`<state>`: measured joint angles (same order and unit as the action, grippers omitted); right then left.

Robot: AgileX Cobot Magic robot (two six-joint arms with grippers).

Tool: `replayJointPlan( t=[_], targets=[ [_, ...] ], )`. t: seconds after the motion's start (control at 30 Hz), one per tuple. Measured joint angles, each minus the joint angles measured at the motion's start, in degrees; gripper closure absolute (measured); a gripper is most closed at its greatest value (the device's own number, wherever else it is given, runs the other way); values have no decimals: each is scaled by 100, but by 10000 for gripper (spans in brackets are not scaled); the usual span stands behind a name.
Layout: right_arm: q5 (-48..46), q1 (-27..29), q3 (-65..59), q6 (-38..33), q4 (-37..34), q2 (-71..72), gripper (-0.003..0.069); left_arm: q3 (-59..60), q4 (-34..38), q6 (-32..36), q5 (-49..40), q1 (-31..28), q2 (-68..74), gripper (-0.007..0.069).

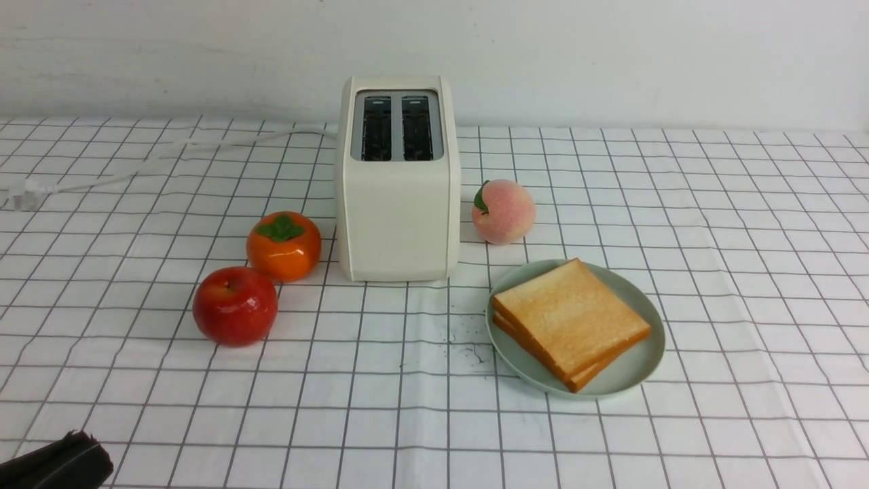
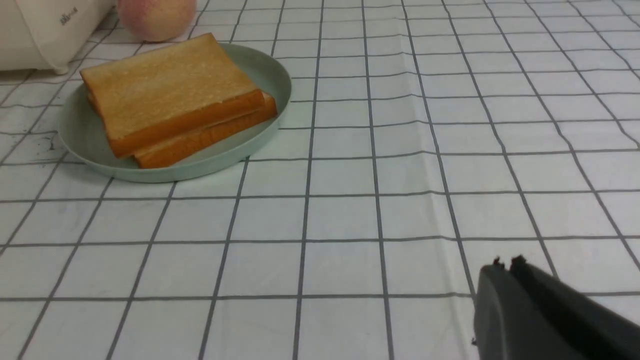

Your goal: Take toasted bread from bread machine on white checkered table place on plate.

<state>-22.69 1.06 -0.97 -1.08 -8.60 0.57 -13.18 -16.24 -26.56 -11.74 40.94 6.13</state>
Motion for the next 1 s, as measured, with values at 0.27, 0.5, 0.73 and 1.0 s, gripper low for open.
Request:
replayJointPlan(
  t=[0.27, 0.5, 0.73, 1.0],
  targets=[
    [-17, 0, 0, 19, -64, 0, 657, 0, 0, 0, -12, 0, 0, 587],
    [-17, 0, 2, 19, -70, 0, 655, 0, 0, 0, -12, 0, 0, 586],
    [-17, 0, 2, 19, -70, 0, 655, 0, 0, 0, -12, 0, 0, 586],
    [-17, 0, 2, 19, -70, 0, 655, 263, 228, 20, 51, -448, 0, 610]
  ],
)
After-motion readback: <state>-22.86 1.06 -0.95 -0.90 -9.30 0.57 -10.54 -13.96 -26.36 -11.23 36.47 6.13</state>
